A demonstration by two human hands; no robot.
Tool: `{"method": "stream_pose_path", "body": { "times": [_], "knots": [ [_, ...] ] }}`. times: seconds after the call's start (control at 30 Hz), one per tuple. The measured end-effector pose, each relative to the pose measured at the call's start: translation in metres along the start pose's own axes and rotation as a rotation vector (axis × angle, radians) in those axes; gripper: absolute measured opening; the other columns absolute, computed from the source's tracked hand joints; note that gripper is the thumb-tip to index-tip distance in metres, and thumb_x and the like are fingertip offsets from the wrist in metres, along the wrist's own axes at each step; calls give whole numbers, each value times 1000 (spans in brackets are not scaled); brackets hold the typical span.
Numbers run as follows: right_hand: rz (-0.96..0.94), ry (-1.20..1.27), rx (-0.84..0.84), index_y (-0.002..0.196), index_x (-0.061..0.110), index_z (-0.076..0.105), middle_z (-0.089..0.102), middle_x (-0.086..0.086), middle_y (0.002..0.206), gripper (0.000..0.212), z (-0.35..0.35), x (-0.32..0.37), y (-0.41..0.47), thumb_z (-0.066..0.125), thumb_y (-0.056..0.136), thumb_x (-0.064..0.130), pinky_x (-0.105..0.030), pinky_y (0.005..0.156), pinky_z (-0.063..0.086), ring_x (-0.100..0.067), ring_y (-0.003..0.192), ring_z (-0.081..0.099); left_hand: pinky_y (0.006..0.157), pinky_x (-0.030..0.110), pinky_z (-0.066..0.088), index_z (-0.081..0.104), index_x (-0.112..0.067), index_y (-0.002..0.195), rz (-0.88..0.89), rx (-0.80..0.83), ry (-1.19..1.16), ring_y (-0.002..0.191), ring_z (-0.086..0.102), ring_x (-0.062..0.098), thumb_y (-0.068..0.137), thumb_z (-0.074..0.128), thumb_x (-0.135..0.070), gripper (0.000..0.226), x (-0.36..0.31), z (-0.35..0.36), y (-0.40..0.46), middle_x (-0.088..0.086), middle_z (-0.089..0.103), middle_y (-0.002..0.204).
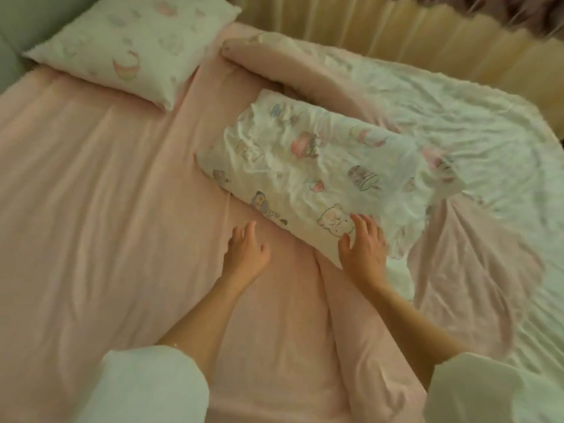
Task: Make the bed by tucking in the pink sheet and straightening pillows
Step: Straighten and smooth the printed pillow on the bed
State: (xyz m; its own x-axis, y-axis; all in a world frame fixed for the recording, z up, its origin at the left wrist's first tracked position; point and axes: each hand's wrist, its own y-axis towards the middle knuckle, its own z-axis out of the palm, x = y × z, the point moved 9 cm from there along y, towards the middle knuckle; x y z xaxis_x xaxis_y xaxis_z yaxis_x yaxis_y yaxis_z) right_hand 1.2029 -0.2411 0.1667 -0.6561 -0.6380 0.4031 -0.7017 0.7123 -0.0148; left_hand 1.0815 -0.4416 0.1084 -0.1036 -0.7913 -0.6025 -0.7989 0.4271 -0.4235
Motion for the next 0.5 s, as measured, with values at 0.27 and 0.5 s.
{"method": "stream_pose_path", "body": {
  "times": [0.27,0.5],
  "knots": [
    [626,702,9,148,33,4,27,3,152,122,9,-144,57,68,55,77,-42,109,33,-19,137,34,104,41,37,35,-15,141,-544,276,-908,127,43,26,80,66,-50,77,-63,122,49,3,44,141],
    [557,818,-13,144,30,16,41,9,136,85,73,-135,53,69,79,45,-24,98,31,-6,113,42,89,44,51,64,-14,119,-546,420,-1353,106,65,29,49,83,-50,81,-56,173,97,11,69,114]
  ]
}}
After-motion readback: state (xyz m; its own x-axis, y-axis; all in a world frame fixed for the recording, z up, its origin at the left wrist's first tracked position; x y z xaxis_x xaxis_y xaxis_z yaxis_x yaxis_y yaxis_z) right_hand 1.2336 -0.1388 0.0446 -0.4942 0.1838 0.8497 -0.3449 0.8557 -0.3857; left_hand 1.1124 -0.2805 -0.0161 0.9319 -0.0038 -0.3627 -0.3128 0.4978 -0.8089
